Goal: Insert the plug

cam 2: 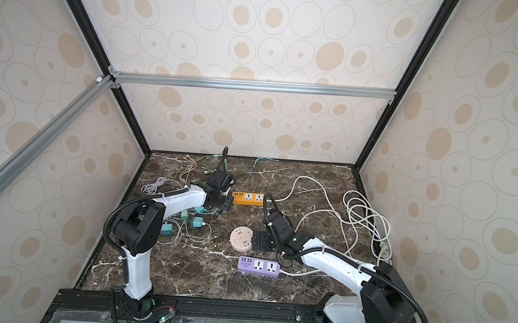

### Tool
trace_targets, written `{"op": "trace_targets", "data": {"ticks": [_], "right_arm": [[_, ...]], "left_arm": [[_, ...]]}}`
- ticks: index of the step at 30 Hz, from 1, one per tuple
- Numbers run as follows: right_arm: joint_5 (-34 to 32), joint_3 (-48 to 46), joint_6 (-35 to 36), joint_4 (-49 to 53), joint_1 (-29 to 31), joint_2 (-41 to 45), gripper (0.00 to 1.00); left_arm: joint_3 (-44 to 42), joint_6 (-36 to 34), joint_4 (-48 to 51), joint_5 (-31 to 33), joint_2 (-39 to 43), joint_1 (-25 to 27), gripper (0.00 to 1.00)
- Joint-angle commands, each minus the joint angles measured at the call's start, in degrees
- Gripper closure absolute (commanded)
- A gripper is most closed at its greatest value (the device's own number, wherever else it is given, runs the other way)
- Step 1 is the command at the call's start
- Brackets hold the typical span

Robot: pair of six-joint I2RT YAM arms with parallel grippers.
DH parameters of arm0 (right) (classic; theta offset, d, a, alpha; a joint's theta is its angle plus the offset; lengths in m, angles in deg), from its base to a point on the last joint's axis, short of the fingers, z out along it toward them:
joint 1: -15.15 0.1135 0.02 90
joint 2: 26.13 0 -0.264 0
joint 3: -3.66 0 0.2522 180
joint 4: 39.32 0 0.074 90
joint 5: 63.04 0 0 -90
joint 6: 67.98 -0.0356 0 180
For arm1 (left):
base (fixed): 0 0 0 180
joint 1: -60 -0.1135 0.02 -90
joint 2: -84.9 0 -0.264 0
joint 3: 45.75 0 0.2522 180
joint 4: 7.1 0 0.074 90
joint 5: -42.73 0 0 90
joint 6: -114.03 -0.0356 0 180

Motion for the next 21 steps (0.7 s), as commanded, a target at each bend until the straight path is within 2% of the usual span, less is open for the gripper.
{"op": "trace_targets", "data": {"ticks": [1, 12, 19, 21], "right_arm": [[-3.3, -1.4, -2.0, -0.8, 0.2, 2.0, 0.00], [-6.5, -2.8, -1.2, -1.7, 0.2, 5.5, 0.00], [-7.1, -4.1, -1.5, -1.9, 0.2, 7.0, 0.00], [-7.3, -4.6, -1.6, -2.3, 0.3, 7.4, 0.00]], "left_arm": [[5.5, -3.6, 6.4, -0.8, -2.9, 0.5, 0.40], [19.0, -4.8, 18.1, -0.4, -13.2, 0.6, 0.37], [23.8, -5.0, 23.2, -2.3, -16.6, 0.6, 0.45], [23.8, -5.1, 24.2, -2.1, -16.3, 0.6, 0.44]]}}
